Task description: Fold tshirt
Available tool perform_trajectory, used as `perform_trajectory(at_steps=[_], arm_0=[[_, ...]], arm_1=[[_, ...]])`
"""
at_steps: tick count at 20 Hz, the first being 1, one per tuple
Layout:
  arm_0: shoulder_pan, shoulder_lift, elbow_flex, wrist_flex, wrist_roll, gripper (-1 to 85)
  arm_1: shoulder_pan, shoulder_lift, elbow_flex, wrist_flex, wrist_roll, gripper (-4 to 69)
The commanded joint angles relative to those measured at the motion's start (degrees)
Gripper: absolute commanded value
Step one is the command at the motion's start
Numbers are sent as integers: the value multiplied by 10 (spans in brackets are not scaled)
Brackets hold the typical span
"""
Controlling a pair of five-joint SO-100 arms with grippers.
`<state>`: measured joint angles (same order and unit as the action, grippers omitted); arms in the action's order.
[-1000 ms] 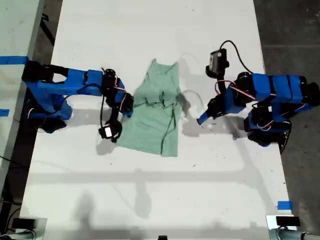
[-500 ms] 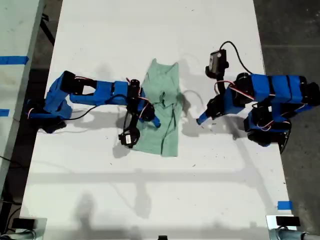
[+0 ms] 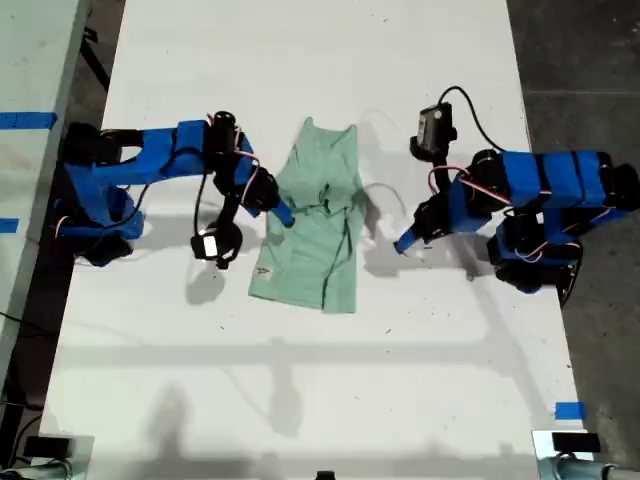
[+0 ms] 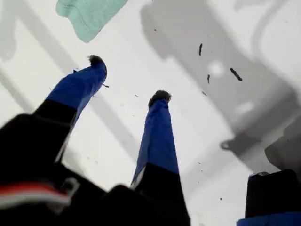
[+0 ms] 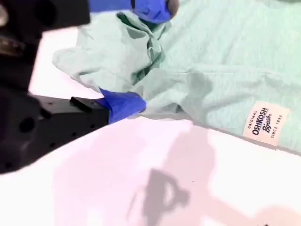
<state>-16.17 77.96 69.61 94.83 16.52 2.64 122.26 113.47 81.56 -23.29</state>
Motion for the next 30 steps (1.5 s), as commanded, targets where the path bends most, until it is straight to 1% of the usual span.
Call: perform_trajectory(at_steps=[1, 2, 3, 4, 6, 8, 9, 13, 17, 20, 24, 25, 27, 28, 29, 30], arm_0=[[14, 129, 65, -8, -26, 228], [20, 161, 106, -29, -30, 226], [23, 192, 163, -60, -34, 264], [24, 221, 217, -91, -39, 282], [33, 250, 292, -141, -55, 326], [48, 232, 316, -172, -61, 319], [58, 211, 316, -180, -69, 318], [83, 121, 300, -222, -73, 315], [108, 58, 297, -258, -77, 278], [122, 5, 294, -269, -85, 258], [124, -65, 245, -264, -78, 239], [124, -76, 235, -263, -77, 231], [123, -92, 224, -266, -74, 175], [123, -99, 218, -266, -72, 124], [123, -102, 214, -267, -72, 53], [126, -105, 207, -270, -72, 1]], arm_1=[[-21, -57, -91, -26, 11, 216], [-27, -104, -134, -25, 14, 210], [-32, -160, -184, -19, 13, 212], [-34, -221, -244, 1, 11, 234], [-38, -338, -359, 43, 7, 306], [-44, -422, -442, 60, 5, 374], [-46, -455, -471, 68, 6, 392], [-47, -550, -529, 71, 15, 405], [-48, -599, -534, 61, 25, 410], [-49, -628, -540, 47, 27, 412], [-48, -657, -544, 29, 25, 411], [-49, -665, -548, 27, 23, 409], [-49, -682, -549, 21, 19, 387], [-49, -691, -551, 21, 18, 331], [-49, -699, -553, 21, 18, 255], [-50, -707, -555, 21, 17, 185]])
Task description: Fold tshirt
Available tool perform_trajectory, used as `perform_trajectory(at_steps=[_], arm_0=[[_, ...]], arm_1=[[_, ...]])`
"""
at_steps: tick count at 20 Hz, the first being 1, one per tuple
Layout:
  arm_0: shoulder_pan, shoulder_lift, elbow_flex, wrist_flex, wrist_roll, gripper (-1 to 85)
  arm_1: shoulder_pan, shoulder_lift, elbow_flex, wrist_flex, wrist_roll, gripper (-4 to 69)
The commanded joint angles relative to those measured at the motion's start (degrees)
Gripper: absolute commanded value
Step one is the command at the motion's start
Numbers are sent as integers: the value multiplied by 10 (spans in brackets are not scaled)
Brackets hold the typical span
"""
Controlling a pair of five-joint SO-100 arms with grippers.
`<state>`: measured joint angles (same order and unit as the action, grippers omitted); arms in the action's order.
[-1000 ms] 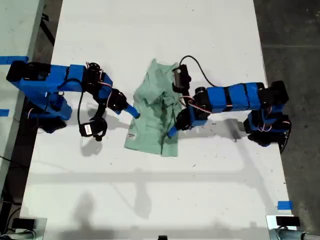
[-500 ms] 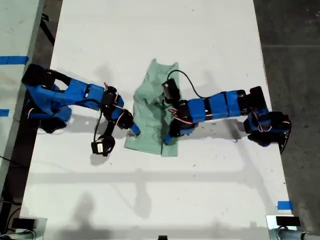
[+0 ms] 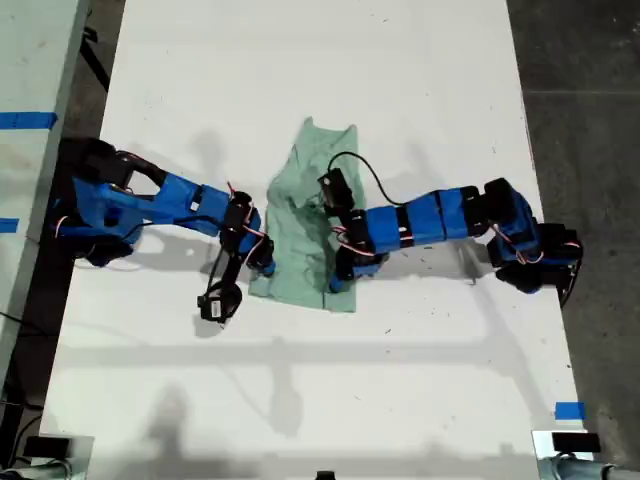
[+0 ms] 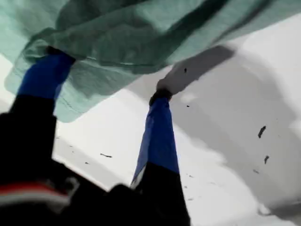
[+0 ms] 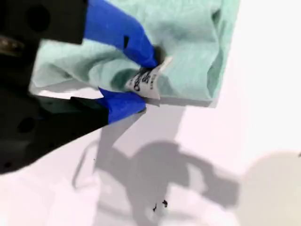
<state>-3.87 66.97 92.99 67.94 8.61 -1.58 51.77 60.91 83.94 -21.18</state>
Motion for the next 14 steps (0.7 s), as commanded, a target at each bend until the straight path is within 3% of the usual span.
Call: perform_trajectory(at_steps=[1, 4, 7, 9, 14], arm_0=[[6, -2, -37, -4, 9, 1], [11, -29, -81, 17, 11, 1], [21, -39, -130, 47, 11, 1], [35, -40, -183, 72, 12, 0], [119, -75, -356, 163, -14, 0]], arm_1=[[-10, -8, -31, -3, -5, 95], [-18, -24, -38, -4, -7, -12], [-33, -15, -44, 7, -4, -11], [-48, -1, -72, 47, -3, -11], [-141, 84, -113, 94, 28, -11]])
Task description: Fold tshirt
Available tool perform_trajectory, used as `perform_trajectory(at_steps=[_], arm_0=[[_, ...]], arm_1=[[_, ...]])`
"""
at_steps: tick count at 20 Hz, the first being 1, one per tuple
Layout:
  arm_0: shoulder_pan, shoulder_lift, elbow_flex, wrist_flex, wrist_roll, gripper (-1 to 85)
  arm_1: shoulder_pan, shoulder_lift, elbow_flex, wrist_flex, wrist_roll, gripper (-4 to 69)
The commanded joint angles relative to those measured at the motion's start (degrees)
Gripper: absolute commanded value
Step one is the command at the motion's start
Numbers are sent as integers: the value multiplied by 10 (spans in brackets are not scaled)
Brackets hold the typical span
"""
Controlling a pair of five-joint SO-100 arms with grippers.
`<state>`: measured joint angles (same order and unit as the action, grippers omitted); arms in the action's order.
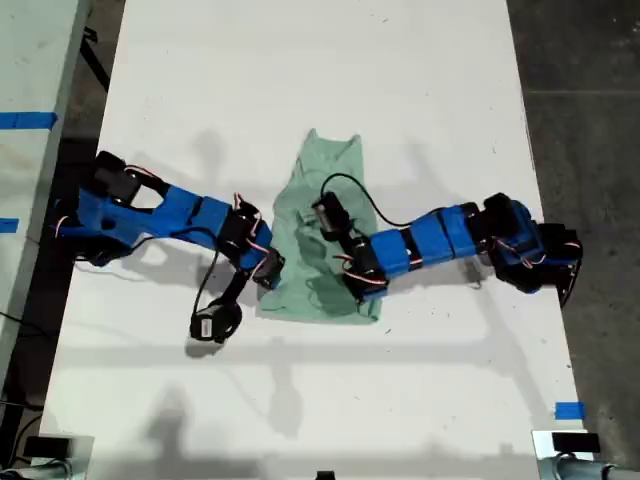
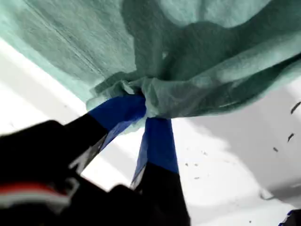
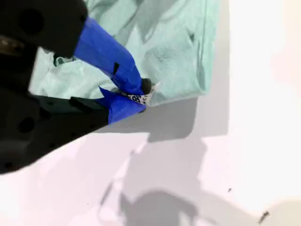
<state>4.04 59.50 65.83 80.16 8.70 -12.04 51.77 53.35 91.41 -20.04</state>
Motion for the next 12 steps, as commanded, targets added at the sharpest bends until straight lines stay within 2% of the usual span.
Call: perform_trajectory(at_steps=[1, 5, 12], arm_0=[[52, 0, -99, 40, -18, 0], [31, 62, -111, 33, 9, 0], [-186, 141, -100, 46, 196, 0]], arm_1=[[-42, 102, -38, 17, 20, -12], [10, 146, -35, -12, -28, -12], [224, 189, -25, -23, -197, -9]])
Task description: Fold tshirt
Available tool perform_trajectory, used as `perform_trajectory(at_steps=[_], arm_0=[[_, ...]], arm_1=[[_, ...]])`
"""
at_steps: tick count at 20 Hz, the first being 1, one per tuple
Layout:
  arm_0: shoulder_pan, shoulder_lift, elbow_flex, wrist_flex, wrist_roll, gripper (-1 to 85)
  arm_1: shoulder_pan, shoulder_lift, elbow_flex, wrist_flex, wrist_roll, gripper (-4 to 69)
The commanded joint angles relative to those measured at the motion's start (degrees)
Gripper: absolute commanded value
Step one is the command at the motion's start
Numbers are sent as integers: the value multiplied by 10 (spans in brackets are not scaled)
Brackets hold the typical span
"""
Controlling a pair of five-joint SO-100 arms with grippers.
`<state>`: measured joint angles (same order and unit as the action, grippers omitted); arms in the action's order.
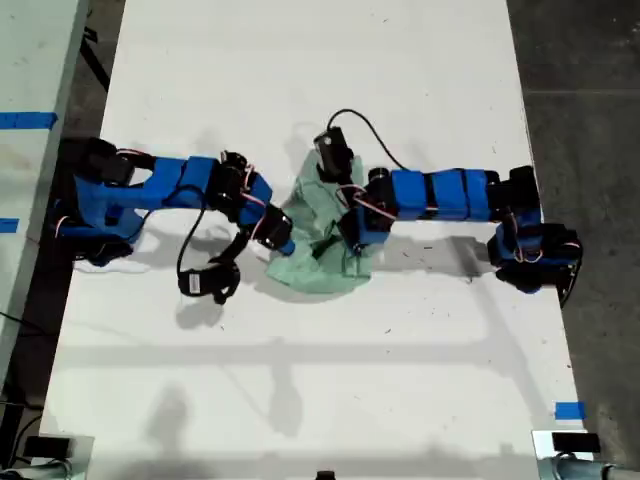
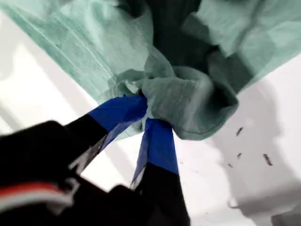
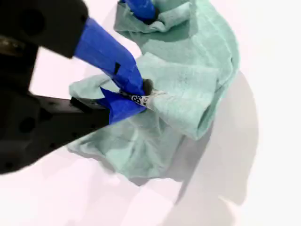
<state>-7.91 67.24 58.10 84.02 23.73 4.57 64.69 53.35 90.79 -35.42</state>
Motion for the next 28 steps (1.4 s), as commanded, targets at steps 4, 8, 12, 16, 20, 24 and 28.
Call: perform_trajectory(at_steps=[4, 8, 12, 16, 20, 24, 28], arm_0=[[-204, 53, -21, 8, 130, 0], [-294, 57, -37, 11, 159, 108], [-463, 140, -33, -29, 136, 332], [-526, 266, 25, -41, 144, 349], [-428, 481, 277, -150, 194, 230], [-240, 817, 672, -337, 145, 7], [-91, 1143, 1029, -426, -22, 1]], arm_1=[[175, 67, -23, -21, -108, -3], [272, 70, -27, -33, -157, 440], [456, 172, 15, -105, -199, 346], [512, 308, 88, -53, -226, 329], [439, 534, 384, -100, -190, 268], [278, 747, 638, -122, -96, 209], [68, 943, 898, -202, 72, 106]])
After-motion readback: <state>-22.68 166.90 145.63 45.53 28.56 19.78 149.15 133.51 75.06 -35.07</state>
